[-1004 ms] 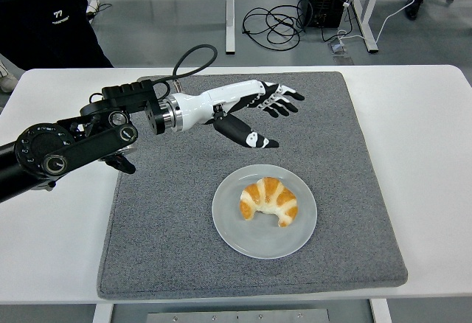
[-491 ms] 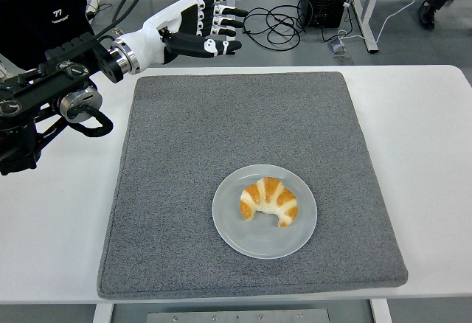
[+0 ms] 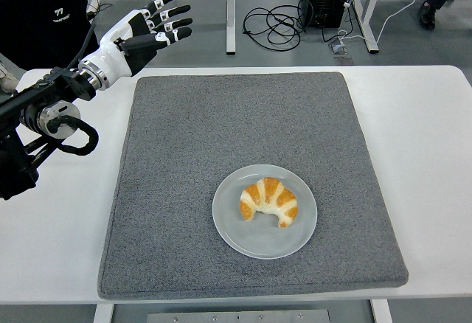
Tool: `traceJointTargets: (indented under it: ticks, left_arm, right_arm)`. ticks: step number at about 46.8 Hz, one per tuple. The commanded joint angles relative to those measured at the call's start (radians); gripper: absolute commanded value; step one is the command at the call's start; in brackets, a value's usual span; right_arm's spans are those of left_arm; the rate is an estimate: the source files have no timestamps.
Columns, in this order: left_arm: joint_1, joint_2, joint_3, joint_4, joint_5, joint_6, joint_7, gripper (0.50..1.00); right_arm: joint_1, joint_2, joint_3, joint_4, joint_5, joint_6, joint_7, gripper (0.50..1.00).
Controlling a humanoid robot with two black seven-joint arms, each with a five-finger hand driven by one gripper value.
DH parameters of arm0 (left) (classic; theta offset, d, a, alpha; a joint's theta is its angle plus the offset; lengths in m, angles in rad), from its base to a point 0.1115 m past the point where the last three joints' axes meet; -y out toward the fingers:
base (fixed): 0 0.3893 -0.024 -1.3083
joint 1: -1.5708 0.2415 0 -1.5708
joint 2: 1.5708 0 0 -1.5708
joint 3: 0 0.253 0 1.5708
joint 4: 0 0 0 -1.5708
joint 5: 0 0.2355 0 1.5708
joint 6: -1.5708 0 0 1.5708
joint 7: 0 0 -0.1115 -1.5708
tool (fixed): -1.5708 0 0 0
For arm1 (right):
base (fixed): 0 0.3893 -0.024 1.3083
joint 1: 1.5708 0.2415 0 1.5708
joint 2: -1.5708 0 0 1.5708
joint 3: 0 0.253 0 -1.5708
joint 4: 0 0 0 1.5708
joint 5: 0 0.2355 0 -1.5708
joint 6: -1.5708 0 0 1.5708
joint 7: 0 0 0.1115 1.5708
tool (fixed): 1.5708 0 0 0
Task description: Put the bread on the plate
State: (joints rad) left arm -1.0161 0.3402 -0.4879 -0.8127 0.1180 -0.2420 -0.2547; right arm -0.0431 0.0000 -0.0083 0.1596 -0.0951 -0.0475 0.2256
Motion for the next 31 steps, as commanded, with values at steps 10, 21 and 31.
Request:
traceJointTargets:
  ticks: [10,21,31]
  left_arm:
    - [0.073,-0.03,-0.072,-0.002,0.0,0.0,-0.001,0.877]
    - [0.099,-0.041,-0.071,0.0,0.002,0.006,-0.003,0.899]
    - [0.099,-0.041,-0.071,0.001,0.002,0.009,-0.006,0.91]
  right_arm:
    - [0.0,0.0,0.001,0.0,0.0,0.0,0.0,1.0]
    - [0.0,0.0,-0.001,0.0,-0.002,0.0,0.0,1.0]
    - [0.0,0.0,-0.001,0.0,-0.002,0.0,0.0,1.0]
